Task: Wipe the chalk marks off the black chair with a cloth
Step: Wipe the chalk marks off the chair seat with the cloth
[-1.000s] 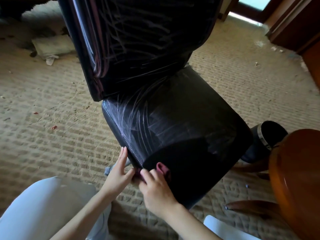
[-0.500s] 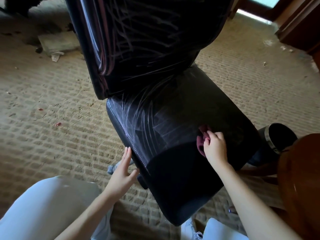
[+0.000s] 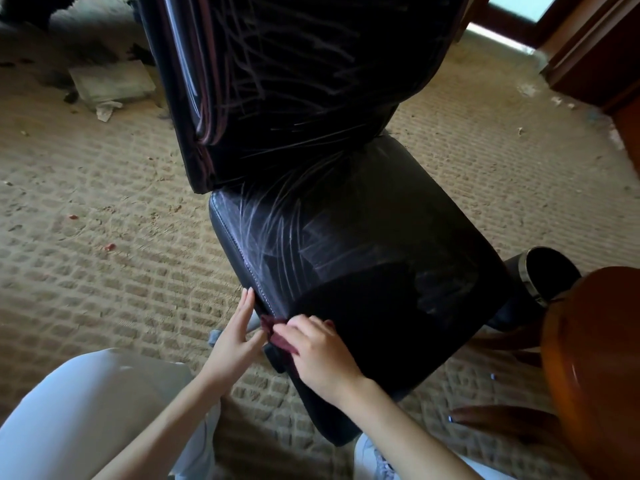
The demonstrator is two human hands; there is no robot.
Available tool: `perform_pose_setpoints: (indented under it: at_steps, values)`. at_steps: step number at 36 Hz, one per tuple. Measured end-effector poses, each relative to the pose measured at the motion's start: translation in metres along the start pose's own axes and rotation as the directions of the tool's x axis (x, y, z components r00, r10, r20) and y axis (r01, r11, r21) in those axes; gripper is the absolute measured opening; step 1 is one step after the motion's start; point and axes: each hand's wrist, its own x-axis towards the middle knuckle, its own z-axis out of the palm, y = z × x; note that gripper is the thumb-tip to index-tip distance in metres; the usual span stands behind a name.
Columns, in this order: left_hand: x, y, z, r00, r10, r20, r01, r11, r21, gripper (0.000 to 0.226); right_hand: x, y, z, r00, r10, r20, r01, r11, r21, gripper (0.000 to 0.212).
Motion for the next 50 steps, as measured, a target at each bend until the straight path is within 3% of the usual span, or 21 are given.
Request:
perform_pose_setpoints:
  at_steps: [3, 6, 8, 11, 13, 15, 17, 21, 27, 33, 38, 41, 47, 50]
  values:
    - [0.000, 0.000, -0.001, 1.000, 0.000, 0.002, 0.000, 1.000, 0.012, 0.085, -0.010, -0.001, -0.012, 0.999, -0.032, 0.010, 0.031, 0.995, 0.094, 0.036]
    - [-0.001, 0.001, -0.001, 1.000, 0.006, -0.004, -0.006, 1.000, 0.025, 0.077, -0.014, 0.009, -0.042, 0.974, 0.153, -0.167, -0.129, 0.981, 0.148, 0.024]
    - [-0.001, -0.001, -0.001, 1.000, 0.006, -0.006, -0.006, 1.000, 0.017, 0.070, -0.016, 0.020, -0.065, 0.917, 0.313, -0.247, -0.274, 0.945, 0.180, 0.019]
    - [-0.001, -0.001, 0.000, 1.000, 0.003, -0.012, -0.003, 1.000, 0.004, 0.069, -0.016, 0.028, -0.096, 0.808, 0.474, -0.349, -0.426, 0.880, 0.208, 0.030]
    - [-0.001, 0.001, -0.001, 1.000, 0.003, -0.021, -0.003, 1.000, -0.004, 0.072, -0.011, 0.027, -0.107, 0.775, 0.530, -0.344, -0.493, 0.848, 0.196, 0.031]
    - [-0.001, 0.003, -0.002, 1.000, -0.005, -0.018, 0.004, 1.000, -0.007, 0.079, -0.002, 0.024, -0.106, 0.791, 0.554, -0.259, -0.524, 0.832, 0.181, 0.029]
    - [-0.002, 0.004, -0.003, 1.000, -0.011, -0.009, 0.011, 1.000, -0.013, 0.082, 0.010, 0.022, -0.091, 0.836, 0.538, -0.108, -0.526, 0.842, 0.124, 0.028]
    - [-0.002, 0.005, -0.004, 1.000, -0.004, 0.003, 0.004, 1.000, -0.018, 0.081, 0.017, 0.035, -0.045, 0.902, 0.413, 0.129, -0.351, 0.873, -0.338, 0.051]
    - [-0.002, 0.004, -0.004, 1.000, 0.003, 0.011, -0.004, 1.000, 0.013, 0.072, 0.003, 0.051, -0.023, 0.967, 0.254, -0.005, -0.241, 0.909, -0.341, 0.053]
    - [-0.002, 0.006, -0.003, 1.000, -0.006, 0.004, 0.006, 1.000, 0.006, 0.078, 0.012, 0.015, 0.006, 0.951, 0.254, -0.175, -0.294, 0.918, -0.267, 0.048]
    - [-0.002, 0.006, -0.003, 1.000, -0.024, -0.005, 0.024, 1.000, -0.003, 0.082, 0.007, -0.010, 0.026, 0.982, -0.063, -0.177, -0.008, 0.928, -0.373, 0.030]
    - [-0.002, 0.006, -0.005, 1.000, -0.028, -0.001, 0.028, 1.000, -0.007, 0.077, 0.004, -0.009, 0.029, 0.983, -0.169, -0.072, 0.115, 0.873, -0.475, 0.024]
    - [-0.004, 0.007, -0.006, 1.000, -0.015, 0.008, 0.015, 0.999, 0.036, 0.068, 0.017, 0.034, 0.003, 0.989, -0.119, -0.091, 0.057, 0.859, -0.509, 0.037]
    - [-0.004, 0.007, -0.006, 0.999, -0.029, 0.014, 0.029, 0.999, 0.034, 0.070, 0.023, 0.077, -0.021, 0.996, 0.063, -0.064, -0.089, 0.805, -0.587, 0.040]
